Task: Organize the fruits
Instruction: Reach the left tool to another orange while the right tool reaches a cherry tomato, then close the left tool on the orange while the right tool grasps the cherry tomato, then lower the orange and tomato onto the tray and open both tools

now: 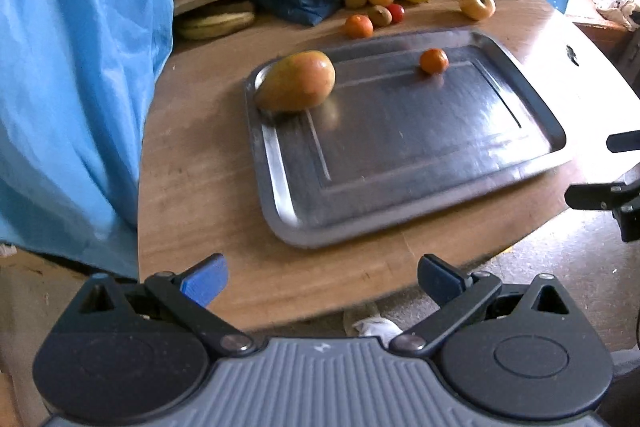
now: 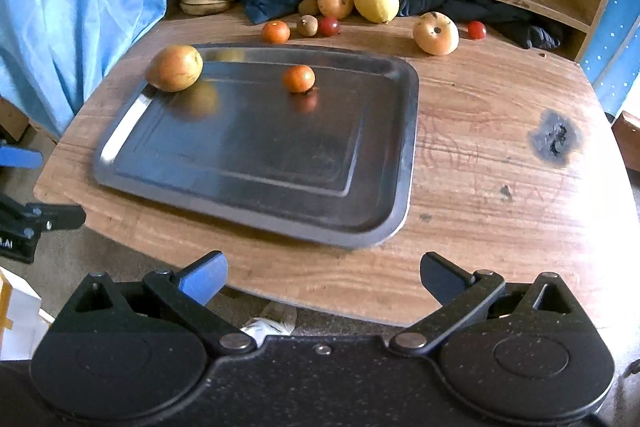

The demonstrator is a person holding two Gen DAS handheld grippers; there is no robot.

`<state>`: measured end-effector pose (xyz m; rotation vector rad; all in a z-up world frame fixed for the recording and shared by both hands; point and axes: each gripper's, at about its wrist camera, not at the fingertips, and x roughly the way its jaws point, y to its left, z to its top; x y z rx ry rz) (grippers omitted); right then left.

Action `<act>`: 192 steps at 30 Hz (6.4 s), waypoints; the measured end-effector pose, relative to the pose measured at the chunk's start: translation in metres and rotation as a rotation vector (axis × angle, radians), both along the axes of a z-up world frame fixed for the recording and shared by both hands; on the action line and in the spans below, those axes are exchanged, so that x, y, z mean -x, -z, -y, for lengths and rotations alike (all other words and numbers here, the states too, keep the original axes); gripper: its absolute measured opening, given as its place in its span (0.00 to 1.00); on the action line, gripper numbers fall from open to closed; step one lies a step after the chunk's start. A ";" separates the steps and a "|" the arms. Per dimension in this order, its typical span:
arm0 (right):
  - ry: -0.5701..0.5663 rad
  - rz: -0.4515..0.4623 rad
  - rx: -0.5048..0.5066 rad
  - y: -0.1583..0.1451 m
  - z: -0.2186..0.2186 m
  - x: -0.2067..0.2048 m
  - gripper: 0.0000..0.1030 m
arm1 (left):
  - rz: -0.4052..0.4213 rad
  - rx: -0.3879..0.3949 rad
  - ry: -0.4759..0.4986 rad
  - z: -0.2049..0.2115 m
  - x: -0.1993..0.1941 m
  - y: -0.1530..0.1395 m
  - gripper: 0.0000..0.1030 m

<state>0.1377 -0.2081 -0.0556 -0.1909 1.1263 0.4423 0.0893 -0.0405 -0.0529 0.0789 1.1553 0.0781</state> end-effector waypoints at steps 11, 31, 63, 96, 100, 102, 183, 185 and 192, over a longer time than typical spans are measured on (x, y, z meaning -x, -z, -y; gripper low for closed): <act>0.035 0.011 -0.037 -0.001 -0.017 -0.041 0.99 | 0.068 0.006 0.021 -0.015 -0.065 -0.012 1.00; 0.053 0.182 0.008 -0.001 -0.060 -0.093 0.99 | 0.124 0.100 0.052 -0.036 -0.186 -0.008 1.00; -0.227 0.269 0.170 0.043 -0.096 -0.191 0.67 | -0.035 0.249 0.100 -0.036 -0.269 0.044 0.79; -0.265 0.214 0.093 0.060 -0.116 -0.218 0.24 | -0.034 0.306 0.135 -0.033 -0.273 0.046 0.32; -0.254 0.224 0.083 0.054 -0.113 -0.211 0.24 | -0.023 0.310 0.133 -0.033 -0.270 0.044 0.32; -0.247 0.229 0.080 0.050 -0.110 -0.206 0.24 | -0.013 0.310 0.134 -0.032 -0.267 0.041 0.32; -0.414 0.185 -0.068 0.027 -0.110 0.015 0.24 | 0.092 0.259 -0.199 -0.041 -0.028 0.022 0.32; -0.411 0.175 -0.072 0.028 -0.111 0.014 0.24 | 0.090 0.260 -0.197 -0.042 -0.029 0.022 0.32; -0.407 0.164 -0.075 0.031 -0.111 0.012 0.24 | 0.081 0.256 -0.191 -0.043 -0.031 0.024 0.32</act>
